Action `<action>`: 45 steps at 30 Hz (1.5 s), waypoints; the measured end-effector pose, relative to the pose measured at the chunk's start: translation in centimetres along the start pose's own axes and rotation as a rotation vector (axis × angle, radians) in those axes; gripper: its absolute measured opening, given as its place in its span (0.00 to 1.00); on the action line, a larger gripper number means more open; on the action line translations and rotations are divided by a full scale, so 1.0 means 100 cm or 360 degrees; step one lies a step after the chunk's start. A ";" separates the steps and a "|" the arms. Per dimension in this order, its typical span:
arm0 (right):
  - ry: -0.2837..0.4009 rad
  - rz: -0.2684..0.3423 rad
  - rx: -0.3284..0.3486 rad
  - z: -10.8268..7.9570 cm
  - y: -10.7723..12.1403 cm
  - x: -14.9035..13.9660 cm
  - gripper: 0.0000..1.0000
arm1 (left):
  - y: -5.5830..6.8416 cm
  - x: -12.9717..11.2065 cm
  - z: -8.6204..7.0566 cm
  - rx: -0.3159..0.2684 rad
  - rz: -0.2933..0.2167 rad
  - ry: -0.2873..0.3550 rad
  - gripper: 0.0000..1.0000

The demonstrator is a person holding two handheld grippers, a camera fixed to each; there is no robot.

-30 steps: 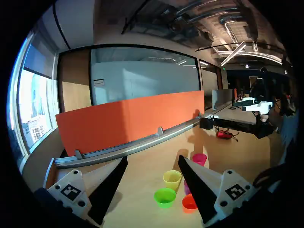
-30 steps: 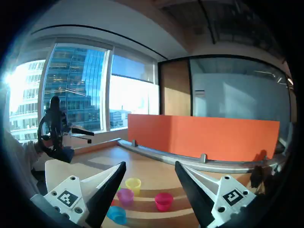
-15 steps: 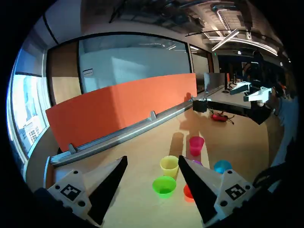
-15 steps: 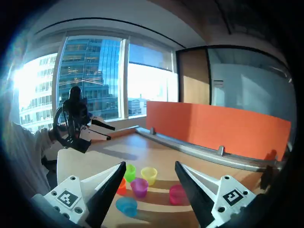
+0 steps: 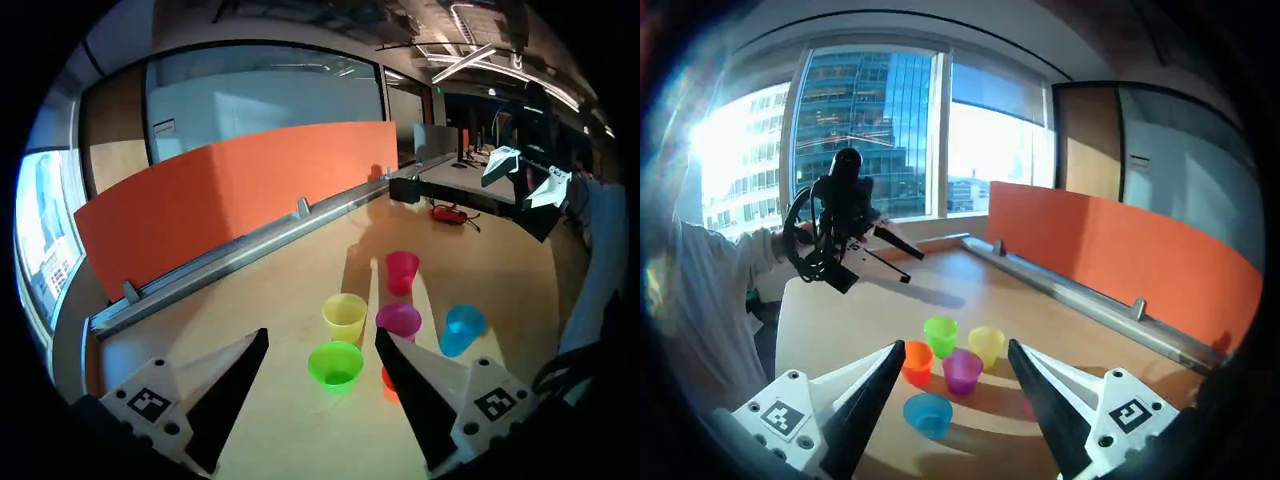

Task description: Pour water

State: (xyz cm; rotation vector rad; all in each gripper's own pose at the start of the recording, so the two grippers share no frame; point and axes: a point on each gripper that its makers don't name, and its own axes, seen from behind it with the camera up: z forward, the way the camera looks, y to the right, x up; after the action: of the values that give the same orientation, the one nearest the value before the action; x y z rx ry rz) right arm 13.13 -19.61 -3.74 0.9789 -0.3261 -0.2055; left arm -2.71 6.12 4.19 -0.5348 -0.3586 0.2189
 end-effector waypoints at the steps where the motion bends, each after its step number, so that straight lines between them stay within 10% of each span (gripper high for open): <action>1: -0.0015 0.0001 0.0007 0.001 0.000 -0.003 0.99 | 0.000 -0.003 0.001 -0.0005 0.0002 -0.0012 1.00; 45: -0.0428 -0.0099 0.0273 0.050 -0.029 -0.111 0.99 | 0.013 -0.122 0.082 -0.0252 -0.0016 -0.0420 1.00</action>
State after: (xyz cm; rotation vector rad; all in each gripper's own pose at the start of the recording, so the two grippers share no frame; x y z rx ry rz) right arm 0.92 -21.63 -5.55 1.1339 -0.5665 -0.3721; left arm -17.19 7.39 6.70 -0.6618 -0.6387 0.2536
